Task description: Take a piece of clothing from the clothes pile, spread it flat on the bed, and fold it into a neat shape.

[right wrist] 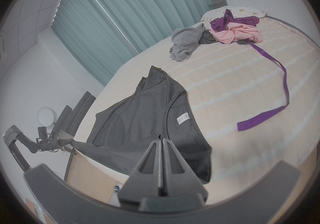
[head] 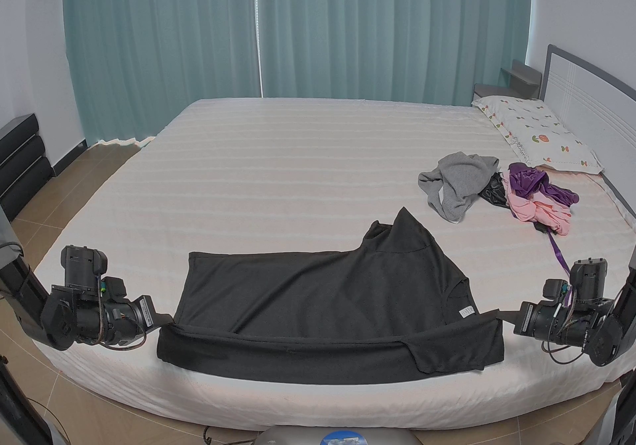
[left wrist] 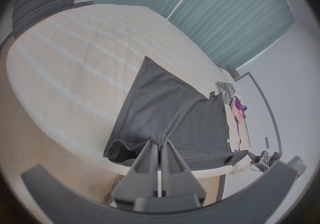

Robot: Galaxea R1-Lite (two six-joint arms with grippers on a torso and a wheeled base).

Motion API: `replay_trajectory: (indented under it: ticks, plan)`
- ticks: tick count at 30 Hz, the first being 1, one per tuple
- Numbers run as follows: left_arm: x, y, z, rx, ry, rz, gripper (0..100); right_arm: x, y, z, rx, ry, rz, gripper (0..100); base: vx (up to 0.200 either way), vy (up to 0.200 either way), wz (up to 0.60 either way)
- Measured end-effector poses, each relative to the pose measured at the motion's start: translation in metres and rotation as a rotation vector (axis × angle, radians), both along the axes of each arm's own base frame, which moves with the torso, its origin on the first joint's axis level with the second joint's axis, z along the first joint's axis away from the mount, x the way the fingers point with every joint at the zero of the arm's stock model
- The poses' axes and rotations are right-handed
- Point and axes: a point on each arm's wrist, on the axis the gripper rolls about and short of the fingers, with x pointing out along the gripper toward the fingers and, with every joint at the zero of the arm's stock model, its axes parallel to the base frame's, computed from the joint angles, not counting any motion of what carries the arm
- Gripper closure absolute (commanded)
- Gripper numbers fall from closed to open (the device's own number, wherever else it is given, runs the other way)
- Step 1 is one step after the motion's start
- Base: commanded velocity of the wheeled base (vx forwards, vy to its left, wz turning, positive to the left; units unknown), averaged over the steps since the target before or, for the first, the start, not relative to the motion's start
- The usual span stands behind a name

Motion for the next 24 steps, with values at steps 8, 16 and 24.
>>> replay_trajectory:
  ticks: [8,16,24]
  plan:
    - [-0.014,0.009,0.002,0.0,0.008,0.045,100,-0.018,-0.005,0.008,0.019,-0.007,-0.007,100,0.0,0.0,0.0]
    - [-0.024,0.009,0.001,-0.002,0.025,0.051,100,-0.029,-0.005,0.012,0.042,-0.003,0.001,100,0.0,0.0,0.0]
    - [-0.038,0.008,0.003,-0.001,0.028,0.051,100,-0.041,-0.005,0.015,0.046,-0.005,0.008,100,0.0,0.0,0.0]
